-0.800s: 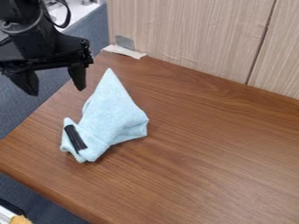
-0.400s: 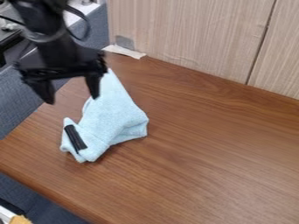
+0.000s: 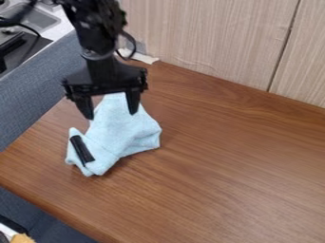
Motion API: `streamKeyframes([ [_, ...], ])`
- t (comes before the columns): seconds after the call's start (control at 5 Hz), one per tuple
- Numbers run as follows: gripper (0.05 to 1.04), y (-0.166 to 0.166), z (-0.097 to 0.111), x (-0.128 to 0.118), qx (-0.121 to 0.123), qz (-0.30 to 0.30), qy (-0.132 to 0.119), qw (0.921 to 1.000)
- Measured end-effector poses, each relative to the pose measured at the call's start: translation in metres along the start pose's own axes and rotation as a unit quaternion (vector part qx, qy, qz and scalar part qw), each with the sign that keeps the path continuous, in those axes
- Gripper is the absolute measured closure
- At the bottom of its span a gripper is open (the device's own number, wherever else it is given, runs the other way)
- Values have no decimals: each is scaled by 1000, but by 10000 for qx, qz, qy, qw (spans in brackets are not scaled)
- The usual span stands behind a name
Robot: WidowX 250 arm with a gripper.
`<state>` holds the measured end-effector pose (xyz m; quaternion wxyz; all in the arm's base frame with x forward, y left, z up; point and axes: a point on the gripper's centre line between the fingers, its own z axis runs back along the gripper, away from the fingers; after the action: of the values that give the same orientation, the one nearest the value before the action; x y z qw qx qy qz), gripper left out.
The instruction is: Move the cloth from left to right of the table
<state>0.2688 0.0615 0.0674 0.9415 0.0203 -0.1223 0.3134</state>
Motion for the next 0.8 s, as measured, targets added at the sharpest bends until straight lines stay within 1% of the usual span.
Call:
streamKeyframes([
  [0.2,82,-7,-20,1,-148,65,76,9998],
  [0.4,82,1,-41,-2,-127,170,197,9996],
  [0.6,82,0,-53,-2,-123,132,245,9995],
  [0.8,82,-3,-57,1,-137,207,279,9993],
])
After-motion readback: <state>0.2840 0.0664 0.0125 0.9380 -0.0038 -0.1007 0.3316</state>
